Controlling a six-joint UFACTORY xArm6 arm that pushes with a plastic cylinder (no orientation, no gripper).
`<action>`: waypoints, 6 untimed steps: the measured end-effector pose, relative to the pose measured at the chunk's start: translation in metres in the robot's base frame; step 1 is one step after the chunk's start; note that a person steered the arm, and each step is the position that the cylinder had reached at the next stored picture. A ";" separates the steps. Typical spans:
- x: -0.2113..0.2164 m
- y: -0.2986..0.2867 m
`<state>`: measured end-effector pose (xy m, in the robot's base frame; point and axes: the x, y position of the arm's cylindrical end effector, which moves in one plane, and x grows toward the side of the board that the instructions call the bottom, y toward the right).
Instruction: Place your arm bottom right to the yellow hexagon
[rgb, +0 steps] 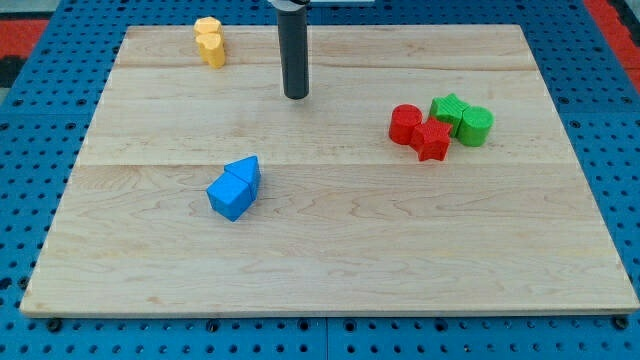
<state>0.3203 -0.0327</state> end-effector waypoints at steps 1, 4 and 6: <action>-0.010 0.000; -0.010 0.000; -0.035 0.000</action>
